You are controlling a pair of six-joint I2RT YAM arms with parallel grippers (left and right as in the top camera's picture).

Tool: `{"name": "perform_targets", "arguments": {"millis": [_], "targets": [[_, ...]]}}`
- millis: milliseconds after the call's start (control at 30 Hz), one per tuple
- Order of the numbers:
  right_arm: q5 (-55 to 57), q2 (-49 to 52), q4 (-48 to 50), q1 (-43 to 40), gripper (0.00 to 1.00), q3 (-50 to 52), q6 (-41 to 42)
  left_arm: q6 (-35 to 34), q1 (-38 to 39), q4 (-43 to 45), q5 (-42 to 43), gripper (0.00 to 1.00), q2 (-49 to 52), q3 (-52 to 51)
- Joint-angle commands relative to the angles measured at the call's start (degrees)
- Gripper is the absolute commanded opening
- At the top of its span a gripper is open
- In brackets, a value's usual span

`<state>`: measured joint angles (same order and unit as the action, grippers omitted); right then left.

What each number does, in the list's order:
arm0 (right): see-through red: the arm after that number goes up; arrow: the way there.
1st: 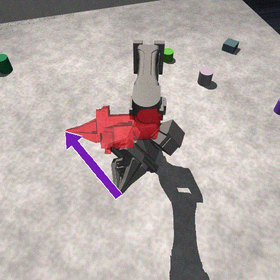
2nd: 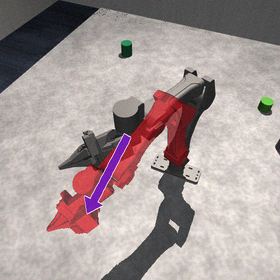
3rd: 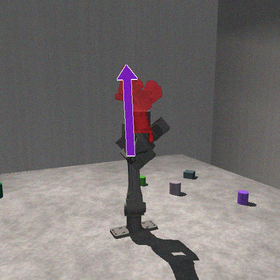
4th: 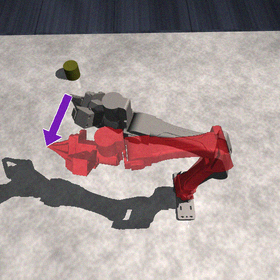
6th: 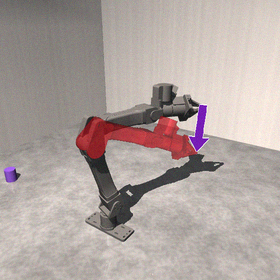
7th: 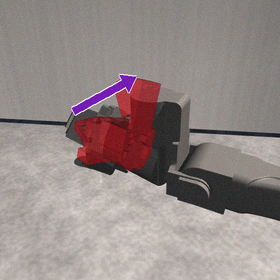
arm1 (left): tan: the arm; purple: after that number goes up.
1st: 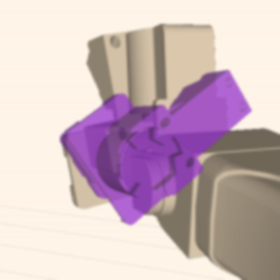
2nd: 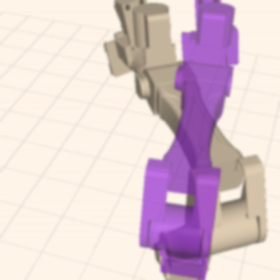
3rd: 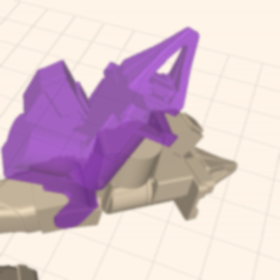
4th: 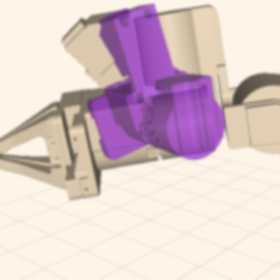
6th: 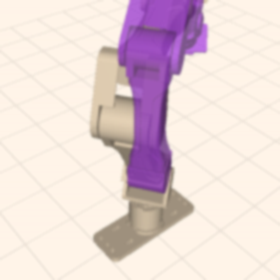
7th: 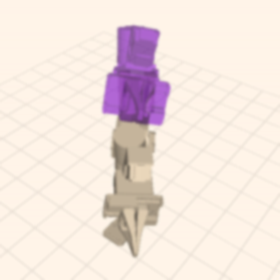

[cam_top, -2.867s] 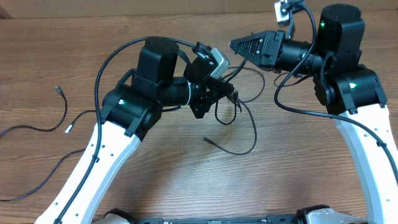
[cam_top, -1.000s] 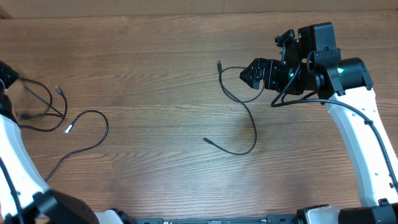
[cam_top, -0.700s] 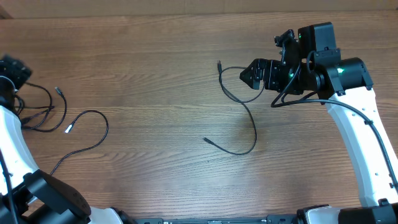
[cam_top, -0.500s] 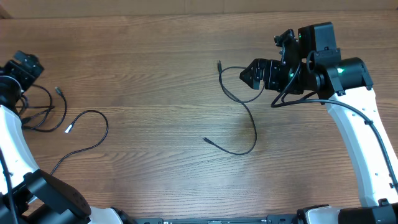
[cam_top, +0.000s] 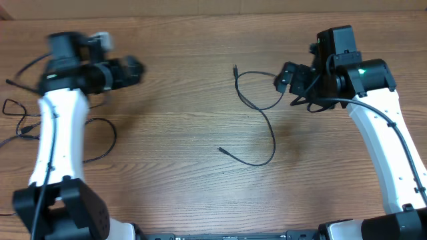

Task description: Untangle cables

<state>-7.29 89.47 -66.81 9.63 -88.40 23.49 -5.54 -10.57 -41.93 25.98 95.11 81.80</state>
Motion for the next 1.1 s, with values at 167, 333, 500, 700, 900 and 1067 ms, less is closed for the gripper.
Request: {"name": "perform_targets", "arguments": {"millis": [167,333,500,700,900,1067], "targets": [[11.67,0.02,-4.28,-4.85,1.00,-0.81,5.46,-10.01,20.33,6.12,1.29,1.00,7.85,0.52],[11.72,0.02,-5.57,-7.63,1.00,-0.79,5.16,-18.84,28.44,14.64,1.31,1.00,14.53,0.52],[11.74,0.02,-6.45,-9.66,1.00,-0.68,3.56,-21.53,35.76,24.15,-0.98,0.92,18.80,0.57],[12.00,0.02,-5.46,-10.21,1.00,0.63,3.26,-21.11,38.75,21.16,-9.92,1.00,19.63,2.97],[11.96,0.02,-2.73,-10.19,1.00,3.58,3.28,-18.97,40.28,11.89,-20.31,0.99,21.66,12.09],[11.98,0.02,-2.43,-10.25,1.00,3.87,3.28,-17.73,42.47,3.26,-25.92,1.00,28.85,26.23]]}}
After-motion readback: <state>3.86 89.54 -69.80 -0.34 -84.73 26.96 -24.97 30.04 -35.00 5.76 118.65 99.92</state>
